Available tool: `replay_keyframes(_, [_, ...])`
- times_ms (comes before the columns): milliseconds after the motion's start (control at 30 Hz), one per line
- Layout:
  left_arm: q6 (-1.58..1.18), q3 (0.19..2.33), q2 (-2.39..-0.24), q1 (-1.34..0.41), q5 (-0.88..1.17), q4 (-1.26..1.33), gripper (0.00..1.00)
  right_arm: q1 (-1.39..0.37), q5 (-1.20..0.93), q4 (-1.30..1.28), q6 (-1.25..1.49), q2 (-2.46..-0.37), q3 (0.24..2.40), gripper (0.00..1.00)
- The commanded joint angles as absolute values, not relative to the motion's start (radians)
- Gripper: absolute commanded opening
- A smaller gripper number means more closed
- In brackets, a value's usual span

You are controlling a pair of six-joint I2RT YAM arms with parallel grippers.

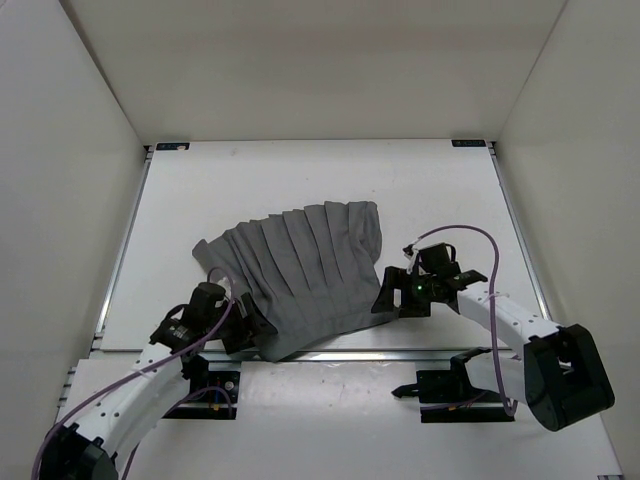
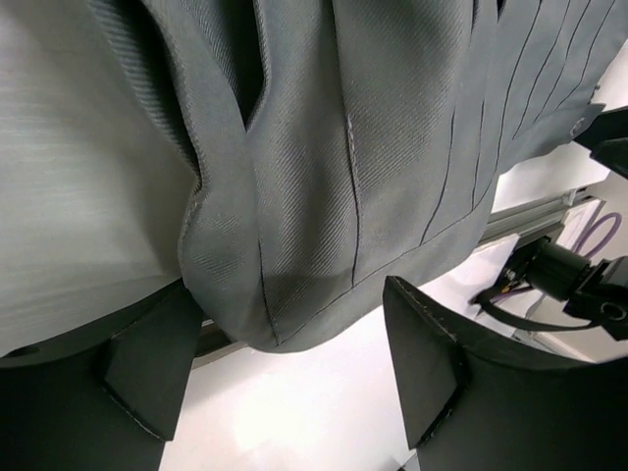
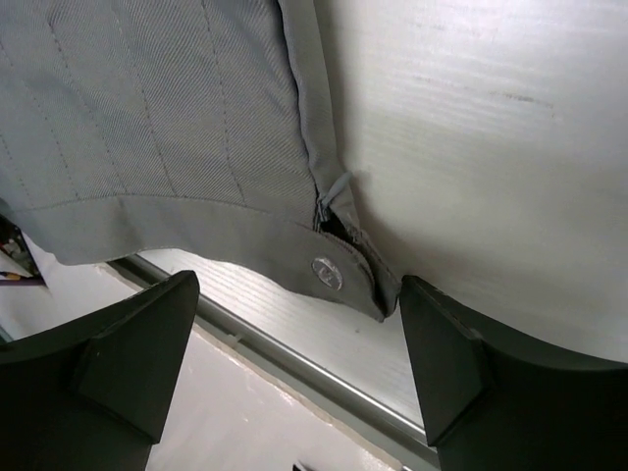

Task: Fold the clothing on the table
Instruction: Flatten the skirt out

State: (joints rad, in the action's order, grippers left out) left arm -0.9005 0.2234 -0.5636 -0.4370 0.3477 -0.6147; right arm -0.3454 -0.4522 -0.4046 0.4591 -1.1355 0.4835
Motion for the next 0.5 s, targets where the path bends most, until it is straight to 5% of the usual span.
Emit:
replay_keyframes(0, [-0.931, 0.215, -0.586, -0.442, 0.328, -0.557, 0.83, -0.342, -0.403, -0.371, 0.411, -1.163, 0.509, 0.8])
replay_keyframes(167, [-0.946, 0.181, -0.603, -0.443, 0.334, -0.496, 0.74, -0.327, -0.396, -0.359, 0.38, -1.206, 0.511, 0.71])
replay_keyframes(233, [-0.945, 0.179, -0.615, -0.451, 0.334, -0.488, 0.66, -0.324, -0.413, -0.335, 0.396, -1.215, 0.512, 0.56])
replay_keyframes(300, [-0.931, 0.207, -0.632, -0.448, 0.33, -0.495, 0.52, -0.327, -0.419, -0.308, 0.394, -1.233, 0.505, 0.45])
replay_keyframes(400, [-0.913, 0.232, -0.655, -0.443, 0.34, -0.497, 0.19, -0.334, -0.43, -0.282, 0.416, -1.262, 0.514, 0.0])
replay_keyframes(467, [-0.902, 0.273, -0.673, -0.442, 0.342, -0.498, 0.02, -0.339, -0.434, -0.281, 0.407, -1.279, 0.547, 0.0])
